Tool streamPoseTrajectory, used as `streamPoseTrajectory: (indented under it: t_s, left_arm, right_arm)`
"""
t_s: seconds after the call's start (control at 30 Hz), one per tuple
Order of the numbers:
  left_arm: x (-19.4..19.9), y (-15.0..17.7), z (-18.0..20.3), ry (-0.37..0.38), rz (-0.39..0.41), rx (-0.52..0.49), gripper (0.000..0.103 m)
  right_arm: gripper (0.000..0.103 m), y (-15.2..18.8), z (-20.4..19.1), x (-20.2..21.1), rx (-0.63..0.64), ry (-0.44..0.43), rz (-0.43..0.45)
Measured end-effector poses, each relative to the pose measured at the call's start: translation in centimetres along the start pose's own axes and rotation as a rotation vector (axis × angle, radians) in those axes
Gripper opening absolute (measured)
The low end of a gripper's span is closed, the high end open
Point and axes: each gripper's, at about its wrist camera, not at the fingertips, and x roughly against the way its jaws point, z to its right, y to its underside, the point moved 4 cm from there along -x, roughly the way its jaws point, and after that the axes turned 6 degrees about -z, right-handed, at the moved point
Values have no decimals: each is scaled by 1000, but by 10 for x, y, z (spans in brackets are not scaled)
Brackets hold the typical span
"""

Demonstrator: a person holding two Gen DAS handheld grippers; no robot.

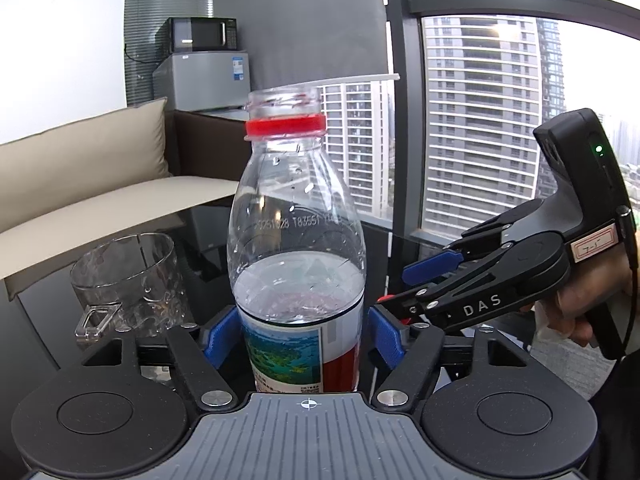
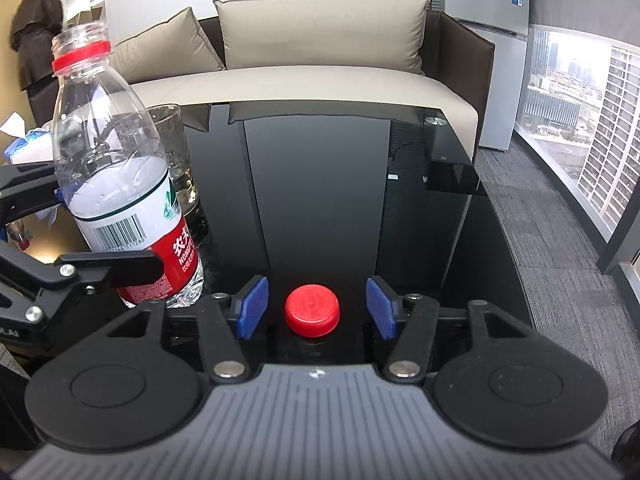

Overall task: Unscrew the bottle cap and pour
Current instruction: 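Open the right gripper to release the cap onto the table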

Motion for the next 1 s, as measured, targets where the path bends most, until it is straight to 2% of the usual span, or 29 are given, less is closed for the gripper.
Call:
streamPoseTrajectory:
  t_s: [0.03, 0.17, 0.23, 0.47, 0.5, 1.0]
  left_arm:
    - [0, 0, 0, 0, 0, 0, 71]
    - [2, 2, 0, -4, -4, 4, 77]
    - [3, 2, -1, -8, -1, 9, 84]
    - [6, 2, -2, -12, 1, 23, 100]
    - [7, 2, -2, -13, 1, 27, 101]
    - [9, 2, -5, -47, -46, 28, 102]
  right_arm:
    - [69, 0, 0, 1, -1, 2, 0]
    - [72, 0, -2, 5, 3, 2, 11]
    - [82, 0, -2, 6, -2, 3, 10]
    - [87, 0, 2, 10, -33, -4, 17]
    - [92, -1, 3, 11, -37, -3, 20]
    - [99, -2, 1, 24, -35, -10, 43]
